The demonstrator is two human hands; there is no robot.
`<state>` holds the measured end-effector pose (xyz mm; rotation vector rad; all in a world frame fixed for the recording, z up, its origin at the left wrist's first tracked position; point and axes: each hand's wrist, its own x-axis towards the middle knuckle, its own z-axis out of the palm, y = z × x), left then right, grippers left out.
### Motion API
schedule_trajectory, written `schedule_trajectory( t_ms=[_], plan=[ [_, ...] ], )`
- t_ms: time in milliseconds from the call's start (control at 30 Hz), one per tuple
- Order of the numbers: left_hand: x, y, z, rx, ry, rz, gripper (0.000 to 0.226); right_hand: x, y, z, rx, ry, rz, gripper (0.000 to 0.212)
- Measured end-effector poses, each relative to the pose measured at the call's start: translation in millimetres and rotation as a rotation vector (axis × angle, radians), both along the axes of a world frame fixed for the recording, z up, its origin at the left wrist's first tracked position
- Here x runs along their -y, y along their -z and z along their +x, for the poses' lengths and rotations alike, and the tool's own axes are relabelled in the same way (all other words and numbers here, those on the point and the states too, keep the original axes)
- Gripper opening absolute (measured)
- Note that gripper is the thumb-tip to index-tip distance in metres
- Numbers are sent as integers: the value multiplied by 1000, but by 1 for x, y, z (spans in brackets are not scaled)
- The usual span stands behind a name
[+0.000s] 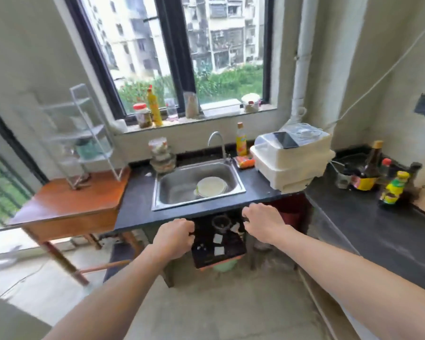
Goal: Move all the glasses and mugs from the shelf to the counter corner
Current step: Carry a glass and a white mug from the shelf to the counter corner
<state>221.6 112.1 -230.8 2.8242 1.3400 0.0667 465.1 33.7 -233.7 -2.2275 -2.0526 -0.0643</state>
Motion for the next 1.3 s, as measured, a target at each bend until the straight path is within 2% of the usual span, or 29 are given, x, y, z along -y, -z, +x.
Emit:
schedule_trajectory(
  t_ms=[200, 400, 633, 867, 1167, 1300],
  plan=[
    [-70, -23, -165, -12, -243, -31, 24, -109, -13, -152, -35, -191, 27, 30],
    [-124, -22, -263, 45, -397, -25, 22, -203, -24, -250, -9, -365, 54, 28],
    [-224, -19, -329, 92, -526, -17, 23, -335, -20, -320, 23, -489, 72, 30],
    [-348, -39, -371, 171, -626, 8, 22, -486, -42, -371, -47, -556, 100, 29],
    [-473, -50, -436, 273, -706, -7, 24, -629, -52, -440, -111, -558, 104, 33],
    [-538, -56, -465, 295, -647, -39, 23, -684, -48, -471, -159, -489, 142, 34]
  ],
)
